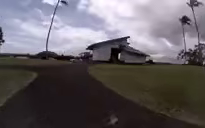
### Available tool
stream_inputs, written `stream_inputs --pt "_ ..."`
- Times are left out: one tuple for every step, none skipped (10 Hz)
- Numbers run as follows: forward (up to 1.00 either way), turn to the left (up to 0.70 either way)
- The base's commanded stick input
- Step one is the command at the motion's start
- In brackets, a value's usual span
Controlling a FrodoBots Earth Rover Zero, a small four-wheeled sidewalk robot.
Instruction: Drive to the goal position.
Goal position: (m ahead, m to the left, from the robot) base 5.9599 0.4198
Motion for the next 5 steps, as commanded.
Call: stream_inputs --pt "0.70 0.05" --pt "0.70 0.00" --pt "0.70 0.00" --pt "0.70 0.00" --pt "0.70 0.00"
